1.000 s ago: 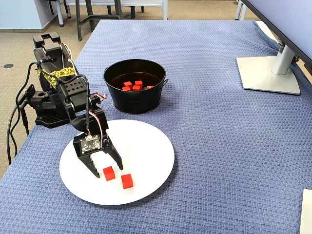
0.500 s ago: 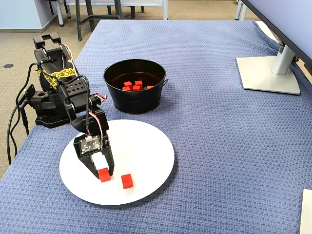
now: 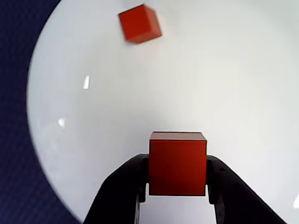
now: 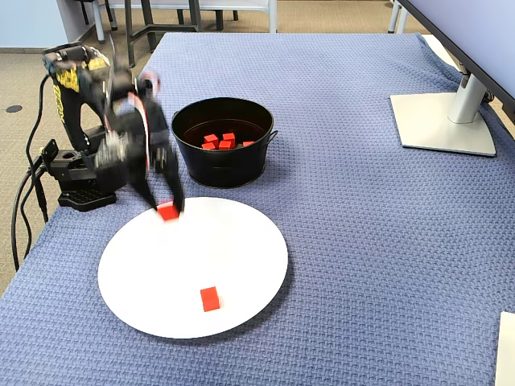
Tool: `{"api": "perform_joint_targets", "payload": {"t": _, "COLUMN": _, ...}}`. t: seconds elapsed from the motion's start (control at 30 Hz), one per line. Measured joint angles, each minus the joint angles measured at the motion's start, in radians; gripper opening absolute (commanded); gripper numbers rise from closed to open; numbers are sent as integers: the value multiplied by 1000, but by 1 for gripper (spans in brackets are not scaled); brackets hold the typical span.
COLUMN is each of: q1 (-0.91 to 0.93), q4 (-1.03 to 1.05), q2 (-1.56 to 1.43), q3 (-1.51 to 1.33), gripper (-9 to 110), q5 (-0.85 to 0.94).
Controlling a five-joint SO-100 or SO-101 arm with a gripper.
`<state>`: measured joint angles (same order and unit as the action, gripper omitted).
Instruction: Pick up the red cubes from the white plate and place them in the black recipient
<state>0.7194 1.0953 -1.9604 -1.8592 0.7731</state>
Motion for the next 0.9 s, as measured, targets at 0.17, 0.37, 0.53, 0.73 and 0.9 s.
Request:
{"api": "perform_joint_targets", "payload": {"t": 0.17, "q1": -252, "q4": 207, "q2": -244, "q3": 0, "gripper": 0, "q5": -252}}
{"api": "perform_joint_targets", "payload": {"t": 0.37, "q1": -675, "q4": 284, "q2": -362, "q3": -25, "gripper": 0, "q5": -520}}
{"api": "perform_joint_targets", "payload": {"t": 0.53, "q1": -988, "q4": 272, "q2": -368, "q3": -94, "gripper": 45, "q5": -611}}
{"api": "perform_joint_targets", "payload": {"t": 0.73, "q1": -1035, "q4": 291, "q2": -371, "q3": -81, "gripper": 46, "q5": -476}}
{"api": "perform_joint_targets", "payload": {"t": 0.9, "q1": -673, "q4": 179, "q2": -342, "q3": -83, "gripper": 36, "q5": -141}}
